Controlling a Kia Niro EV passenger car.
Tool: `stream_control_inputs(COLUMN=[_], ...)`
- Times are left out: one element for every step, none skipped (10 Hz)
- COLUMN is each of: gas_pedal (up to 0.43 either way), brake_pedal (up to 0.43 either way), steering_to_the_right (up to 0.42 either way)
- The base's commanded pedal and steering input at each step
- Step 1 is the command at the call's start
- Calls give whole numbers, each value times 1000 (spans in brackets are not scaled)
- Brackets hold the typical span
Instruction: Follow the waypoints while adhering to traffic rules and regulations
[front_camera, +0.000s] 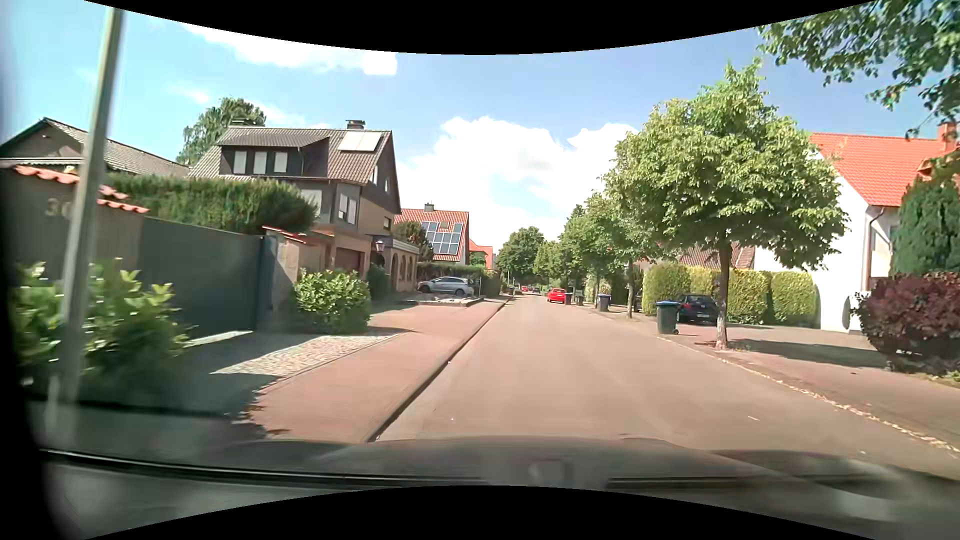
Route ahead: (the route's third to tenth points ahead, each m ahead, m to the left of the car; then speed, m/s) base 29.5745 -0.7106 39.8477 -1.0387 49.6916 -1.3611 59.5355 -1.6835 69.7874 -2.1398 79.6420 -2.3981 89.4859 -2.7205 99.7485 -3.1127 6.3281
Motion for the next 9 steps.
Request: stream_control_inputs(gas_pedal=[138, 138, 138, 150, 169, 169, 169, 169, 169], brake_pedal=[6, 6, 6, 6, 6, 6, 6, 6, 6], steering_to_the_right=[74, 65, 54, 36, 28, 25, 17, 10, 11])
